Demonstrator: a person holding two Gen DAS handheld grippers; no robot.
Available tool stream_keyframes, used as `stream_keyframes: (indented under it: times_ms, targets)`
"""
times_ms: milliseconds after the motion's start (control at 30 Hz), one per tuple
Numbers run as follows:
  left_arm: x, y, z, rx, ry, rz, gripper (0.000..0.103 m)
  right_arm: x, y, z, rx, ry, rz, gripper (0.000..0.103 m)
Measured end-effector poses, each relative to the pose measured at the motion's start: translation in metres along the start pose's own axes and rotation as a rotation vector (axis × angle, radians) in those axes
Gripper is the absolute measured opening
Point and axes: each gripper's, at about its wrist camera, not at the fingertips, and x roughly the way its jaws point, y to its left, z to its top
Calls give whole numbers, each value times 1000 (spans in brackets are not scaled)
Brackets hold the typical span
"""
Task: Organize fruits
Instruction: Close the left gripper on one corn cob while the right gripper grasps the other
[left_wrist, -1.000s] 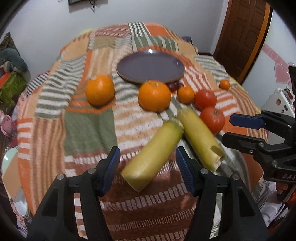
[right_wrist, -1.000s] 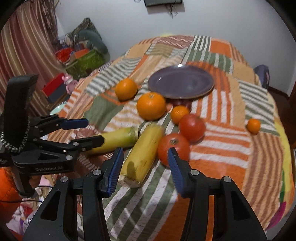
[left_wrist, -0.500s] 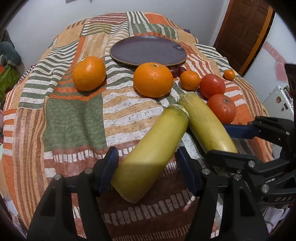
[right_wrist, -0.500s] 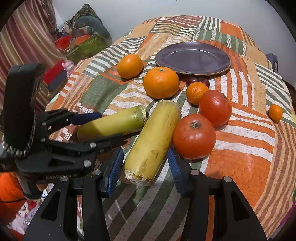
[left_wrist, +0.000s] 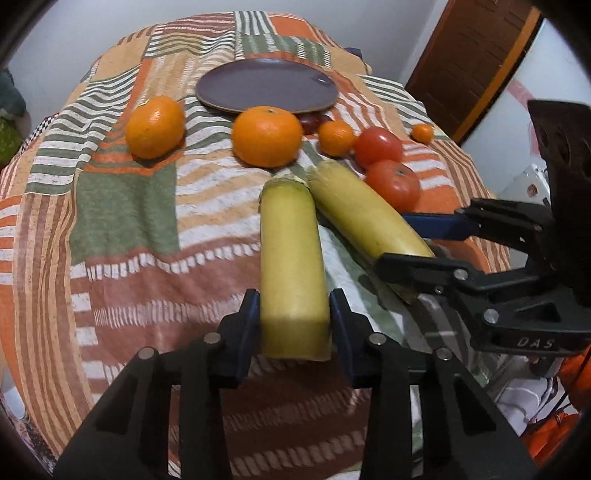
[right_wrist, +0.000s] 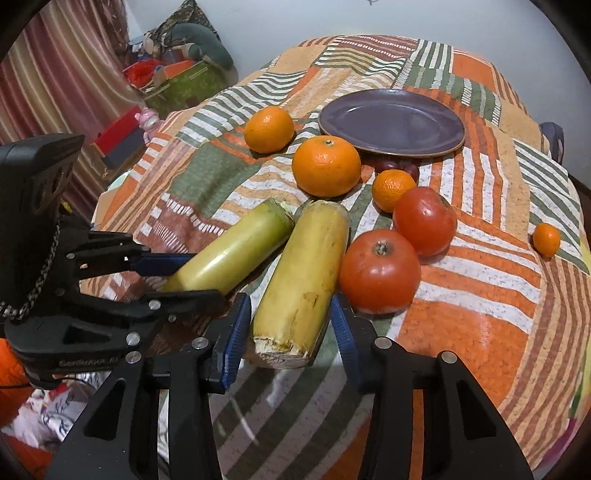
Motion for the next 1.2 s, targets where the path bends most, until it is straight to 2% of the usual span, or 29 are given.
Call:
stream_keyframes:
  times_ms: [133,333,533,700,800,967,1067,1200]
  targets:
    - [0,-6,-1,7,7,23,38,-6,-1,-3,-19,18,15,41]
    - [9,-4,9,0,34,25,38,1,-10,5,56,33,75,44]
    - [20,-1,19,-24,20,37,38,14,-3,13,38,24,38,44]
    - [14,11,19,-47,7,35,38,19,6,16,10,1,0,42]
    - [6,19,12,-62,-1,52,38,20,8,17,-8,-1,6,42]
    - [0,38,4,-118,7,33,38,27,13,21,-59,13,17,42]
    - [4,37,5,-112,20,27,38,35,9,25,-19,31,31,44]
    - [11,30,5,-90,8,66,36,43,18,29,-32,18,-22,41]
